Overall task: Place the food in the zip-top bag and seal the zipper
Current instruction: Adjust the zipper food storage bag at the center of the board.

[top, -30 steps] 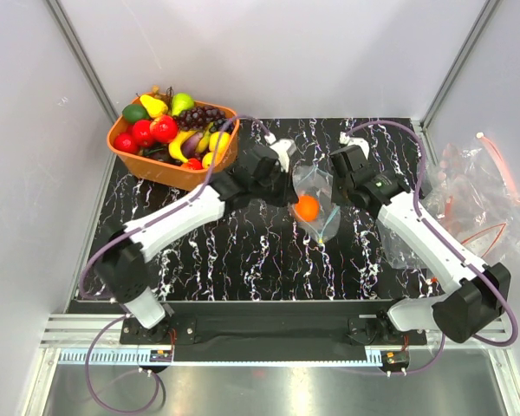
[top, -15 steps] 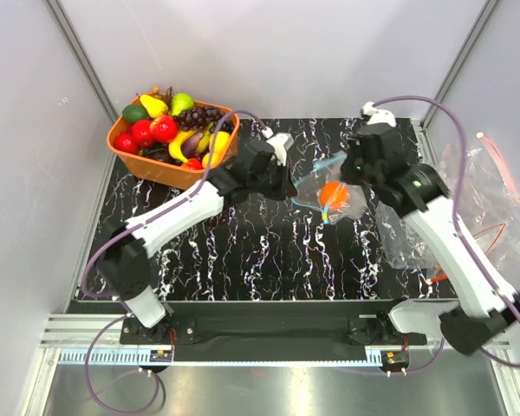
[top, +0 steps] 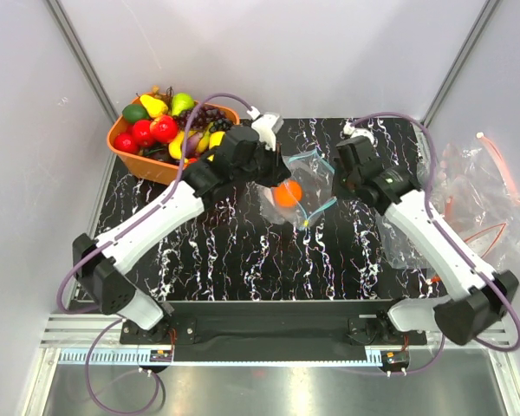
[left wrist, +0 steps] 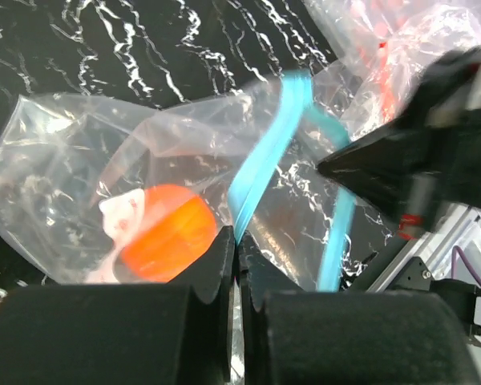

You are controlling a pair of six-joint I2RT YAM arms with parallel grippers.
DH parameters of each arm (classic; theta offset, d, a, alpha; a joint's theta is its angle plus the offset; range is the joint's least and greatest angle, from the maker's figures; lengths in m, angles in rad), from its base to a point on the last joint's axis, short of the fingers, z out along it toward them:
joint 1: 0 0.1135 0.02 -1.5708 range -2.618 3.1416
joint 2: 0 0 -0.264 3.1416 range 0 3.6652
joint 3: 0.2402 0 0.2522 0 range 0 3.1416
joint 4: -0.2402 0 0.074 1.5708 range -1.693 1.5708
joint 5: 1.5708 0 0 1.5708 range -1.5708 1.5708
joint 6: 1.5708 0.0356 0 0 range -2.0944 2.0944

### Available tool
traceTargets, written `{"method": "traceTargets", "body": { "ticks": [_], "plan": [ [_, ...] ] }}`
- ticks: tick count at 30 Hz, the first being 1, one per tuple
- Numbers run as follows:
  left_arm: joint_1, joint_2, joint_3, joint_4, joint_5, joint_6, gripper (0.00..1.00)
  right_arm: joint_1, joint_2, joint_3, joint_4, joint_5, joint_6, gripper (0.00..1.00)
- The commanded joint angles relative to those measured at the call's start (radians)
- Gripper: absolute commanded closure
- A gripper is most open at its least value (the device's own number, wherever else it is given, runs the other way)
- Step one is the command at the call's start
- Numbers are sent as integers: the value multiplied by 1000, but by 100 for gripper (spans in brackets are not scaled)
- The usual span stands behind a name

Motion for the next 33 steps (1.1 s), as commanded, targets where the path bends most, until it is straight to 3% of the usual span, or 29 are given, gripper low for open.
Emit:
{"method": "traceTargets", "body": {
  "ticks": [1,5,11,14,18,24,27,28,33],
  "plan": [
    [-1,98,-49,74,71,-20,98,0,-147,86,53,-12,-4,100],
    [-10,129,19,26,76,-11,99,0,-185,1,113,-37,2,100],
    [-12,-15,25,3,-51,34,94,0,-39,-11,4,27,2,100],
    [-9,-28,-26,8,-99,48,92,2,-115,-32,72,20,-4,100],
    [-3,29,-75,64,-27,20,90,0,-184,-45,129,30,-9,100],
    [-7,73,-78,147,101,-31,87,0,-140,23,10,109,-32,100],
    [-26,109,-73,167,135,-37,77,0,-158,-6,33,122,-44,100],
    [-29,115,-72,166,136,-35,63,0,-163,-15,39,130,-43,100],
    [-27,77,-113,160,61,-17,24,0,-122,-54,43,136,-36,100]
  ]
}}
